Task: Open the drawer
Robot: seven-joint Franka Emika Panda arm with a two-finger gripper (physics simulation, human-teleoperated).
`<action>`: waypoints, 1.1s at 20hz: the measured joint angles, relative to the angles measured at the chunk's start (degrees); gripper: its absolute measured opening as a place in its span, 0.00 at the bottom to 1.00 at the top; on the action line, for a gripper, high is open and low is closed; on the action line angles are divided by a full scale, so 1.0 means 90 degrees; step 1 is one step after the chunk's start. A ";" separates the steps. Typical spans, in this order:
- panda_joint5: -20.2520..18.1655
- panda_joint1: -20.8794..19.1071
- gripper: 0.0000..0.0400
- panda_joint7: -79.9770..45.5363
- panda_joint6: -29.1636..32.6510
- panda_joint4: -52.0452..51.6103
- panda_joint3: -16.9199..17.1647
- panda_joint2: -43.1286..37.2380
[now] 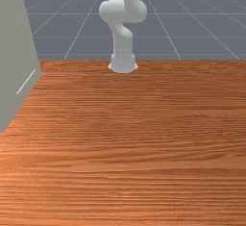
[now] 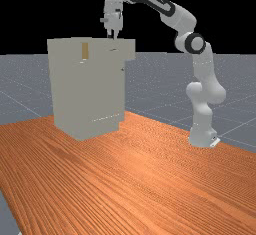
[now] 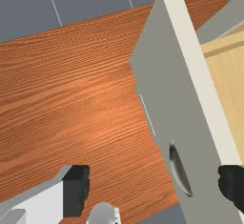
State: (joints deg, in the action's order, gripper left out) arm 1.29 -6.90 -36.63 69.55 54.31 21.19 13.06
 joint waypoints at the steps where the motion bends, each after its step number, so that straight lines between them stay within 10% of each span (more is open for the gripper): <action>1: -0.0009 0.0001 1.00 0.0015 0.0009 -0.0069 -0.0007 0.0056; 22: -0.0080 -0.0140 1.00 -0.0038 0.1111 0.1483 0.0058 -0.0522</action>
State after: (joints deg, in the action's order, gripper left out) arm 0.56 -8.16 -36.97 79.55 67.66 21.71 8.36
